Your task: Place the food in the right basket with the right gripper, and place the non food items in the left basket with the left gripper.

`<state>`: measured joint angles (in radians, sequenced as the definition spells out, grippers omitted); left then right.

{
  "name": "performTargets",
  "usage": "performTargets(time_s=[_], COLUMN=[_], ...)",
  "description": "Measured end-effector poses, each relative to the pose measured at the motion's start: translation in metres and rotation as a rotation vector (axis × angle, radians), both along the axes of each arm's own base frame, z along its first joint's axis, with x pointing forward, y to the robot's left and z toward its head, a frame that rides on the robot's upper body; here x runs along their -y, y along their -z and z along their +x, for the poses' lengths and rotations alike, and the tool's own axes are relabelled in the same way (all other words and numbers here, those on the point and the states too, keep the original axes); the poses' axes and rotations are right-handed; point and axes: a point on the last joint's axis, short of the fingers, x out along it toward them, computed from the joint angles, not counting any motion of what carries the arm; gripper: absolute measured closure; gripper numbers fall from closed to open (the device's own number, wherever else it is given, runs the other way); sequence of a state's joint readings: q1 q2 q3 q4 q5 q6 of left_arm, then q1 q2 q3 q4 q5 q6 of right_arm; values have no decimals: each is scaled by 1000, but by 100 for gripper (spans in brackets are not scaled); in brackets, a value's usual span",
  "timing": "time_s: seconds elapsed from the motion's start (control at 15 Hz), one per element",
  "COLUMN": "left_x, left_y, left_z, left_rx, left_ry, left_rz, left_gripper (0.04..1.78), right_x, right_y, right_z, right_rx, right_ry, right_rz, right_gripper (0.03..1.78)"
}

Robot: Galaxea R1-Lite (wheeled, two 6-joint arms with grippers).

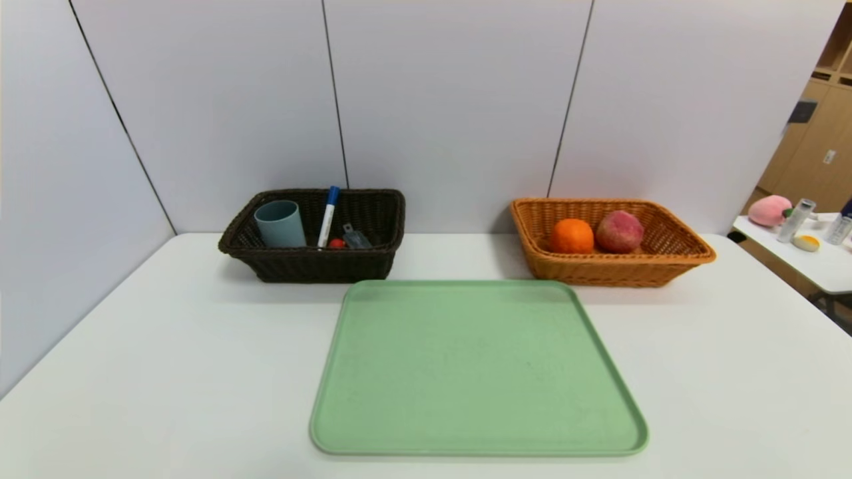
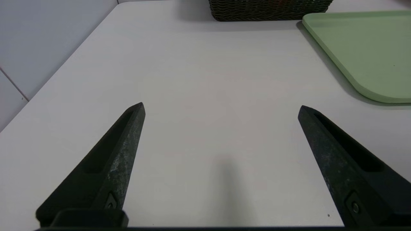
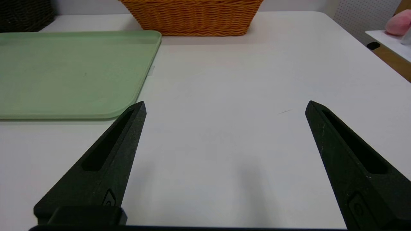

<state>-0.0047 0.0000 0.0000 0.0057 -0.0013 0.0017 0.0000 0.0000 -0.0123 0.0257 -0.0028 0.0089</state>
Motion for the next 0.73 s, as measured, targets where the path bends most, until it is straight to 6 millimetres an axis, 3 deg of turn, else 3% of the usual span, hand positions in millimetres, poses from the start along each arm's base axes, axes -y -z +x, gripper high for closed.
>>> performTargets(time_s=[0.73], left_x=[0], left_y=[0], left_z=[0], left_rx=[0], left_ry=[0], left_rz=[0], left_gripper=[13], right_x=[0], right_y=[0], right_z=[0], right_rx=[0], right_ry=[0], right_rz=[-1], right_gripper=[10])
